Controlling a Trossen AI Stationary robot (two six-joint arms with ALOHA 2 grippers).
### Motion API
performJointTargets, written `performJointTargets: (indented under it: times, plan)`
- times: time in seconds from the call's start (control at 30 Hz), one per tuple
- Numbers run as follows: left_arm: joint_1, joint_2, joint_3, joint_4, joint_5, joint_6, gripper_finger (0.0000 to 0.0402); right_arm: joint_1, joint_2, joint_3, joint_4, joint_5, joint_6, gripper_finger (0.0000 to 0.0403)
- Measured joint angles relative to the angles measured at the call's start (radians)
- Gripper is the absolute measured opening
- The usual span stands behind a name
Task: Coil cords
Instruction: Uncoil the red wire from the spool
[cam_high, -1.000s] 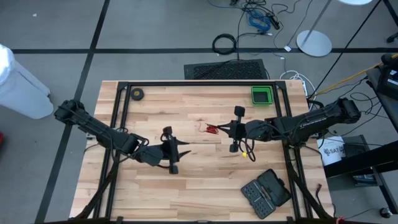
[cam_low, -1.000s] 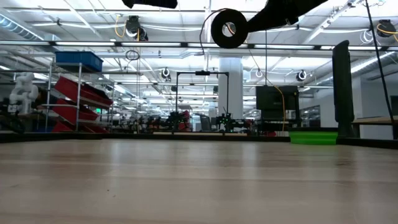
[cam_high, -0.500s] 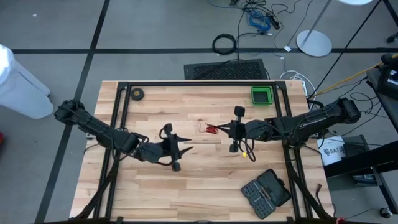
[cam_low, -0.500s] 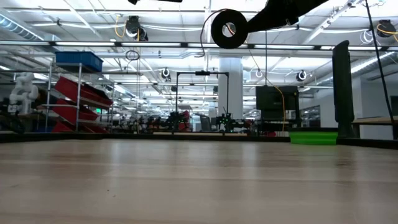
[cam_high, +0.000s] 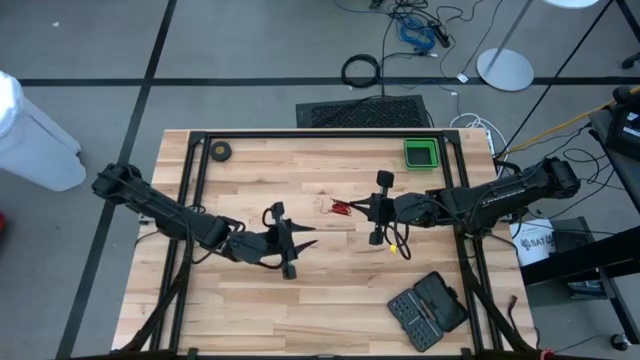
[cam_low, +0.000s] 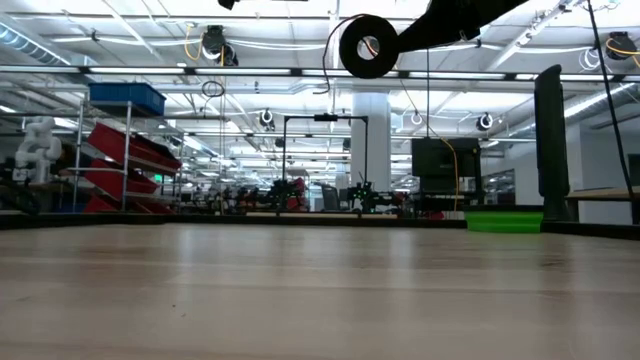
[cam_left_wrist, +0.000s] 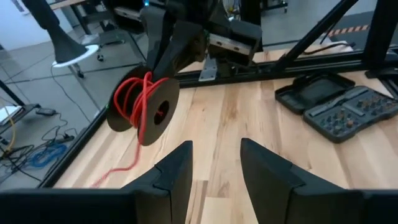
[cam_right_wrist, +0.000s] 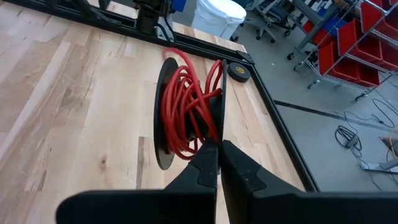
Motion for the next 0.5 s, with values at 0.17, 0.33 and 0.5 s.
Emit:
performJointTargets:
  times: [0.17, 0.33, 0.5]
  plan:
    - [0.014, 0.017, 0.000, 0.002, 0.000, -0.002, 0.0142, 0.000, 0.000, 0.000, 0.000, 0.000, 0.000, 0.0000]
    - [0.039, 0.053, 0.000, 0.049, -0.004, -0.005, 0.0142, 0.000, 0.000, 0.000, 0.000, 0.000, 0.000, 0.0000]
    - [0.047, 0.099, 0.000, 0.124, -0.045, 0.028, 0.0142, 0.000, 0.000, 0.000, 0.000, 0.000, 0.000, 0.0000]
